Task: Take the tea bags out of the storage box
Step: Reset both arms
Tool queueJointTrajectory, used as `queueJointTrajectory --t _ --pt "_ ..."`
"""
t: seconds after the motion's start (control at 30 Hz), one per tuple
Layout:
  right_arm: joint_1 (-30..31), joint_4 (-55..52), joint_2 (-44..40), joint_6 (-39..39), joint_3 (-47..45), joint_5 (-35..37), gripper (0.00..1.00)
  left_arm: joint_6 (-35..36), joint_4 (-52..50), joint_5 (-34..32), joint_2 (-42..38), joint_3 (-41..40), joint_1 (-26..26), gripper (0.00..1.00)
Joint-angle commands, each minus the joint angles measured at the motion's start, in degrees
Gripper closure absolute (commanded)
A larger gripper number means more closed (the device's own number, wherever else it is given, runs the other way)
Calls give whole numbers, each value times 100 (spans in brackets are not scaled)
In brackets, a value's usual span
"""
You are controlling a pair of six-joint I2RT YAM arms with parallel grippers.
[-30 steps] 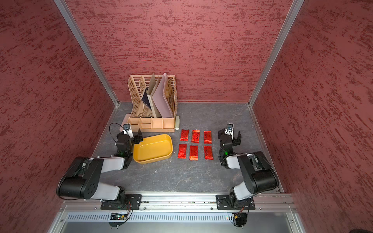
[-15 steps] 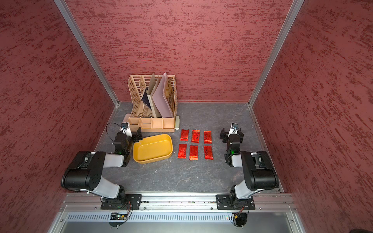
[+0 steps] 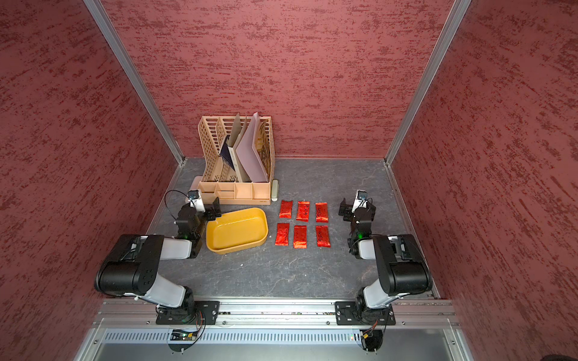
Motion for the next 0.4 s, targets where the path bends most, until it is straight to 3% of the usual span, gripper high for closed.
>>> queueJointTrajectory --t 0.0,0.37 --pt "-17 116 11 56 -21 -89 1 -34 19 31 -8 -1 21 0" --pt "4 147 18 20 -37 -148 2 -37 17 28 -3 0 21 0"
